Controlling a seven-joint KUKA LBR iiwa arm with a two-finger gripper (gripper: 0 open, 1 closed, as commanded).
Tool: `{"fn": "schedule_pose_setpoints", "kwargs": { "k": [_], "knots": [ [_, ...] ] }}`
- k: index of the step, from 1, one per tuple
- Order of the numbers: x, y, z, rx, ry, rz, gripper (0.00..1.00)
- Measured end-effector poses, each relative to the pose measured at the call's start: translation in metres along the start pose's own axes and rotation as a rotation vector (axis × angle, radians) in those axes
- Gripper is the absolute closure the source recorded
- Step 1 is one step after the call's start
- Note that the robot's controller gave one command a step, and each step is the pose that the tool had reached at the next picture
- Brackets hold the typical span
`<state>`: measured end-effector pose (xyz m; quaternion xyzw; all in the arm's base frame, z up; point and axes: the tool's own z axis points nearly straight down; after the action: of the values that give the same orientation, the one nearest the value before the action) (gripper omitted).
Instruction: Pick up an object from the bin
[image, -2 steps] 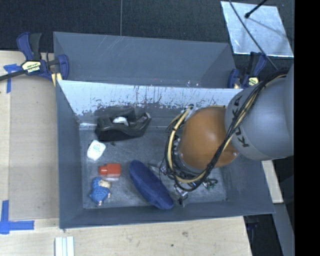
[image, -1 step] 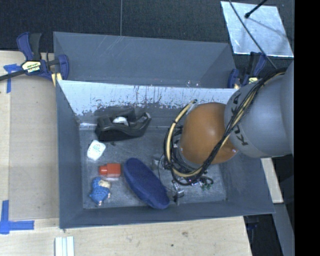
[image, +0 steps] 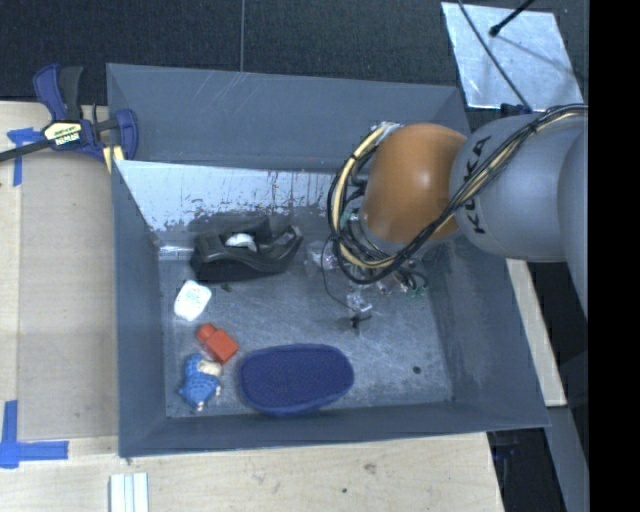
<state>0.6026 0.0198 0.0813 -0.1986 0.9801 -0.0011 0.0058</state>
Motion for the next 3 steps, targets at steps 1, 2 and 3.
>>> {"fn": "schedule_pose_setpoints", "kwargs": {
  "k": [1, 2, 3],
  "knots": [
    [0.056, -0.018, -0.085, -0.001, 0.003, -0.474, 0.0],
    [0.075, 0.019, -0.052, -0.011, 0.01, -0.627, 0.0],
    [0.091, 0.056, -0.012, -0.008, 0.003, -0.881, 0.0]
  ]
}}
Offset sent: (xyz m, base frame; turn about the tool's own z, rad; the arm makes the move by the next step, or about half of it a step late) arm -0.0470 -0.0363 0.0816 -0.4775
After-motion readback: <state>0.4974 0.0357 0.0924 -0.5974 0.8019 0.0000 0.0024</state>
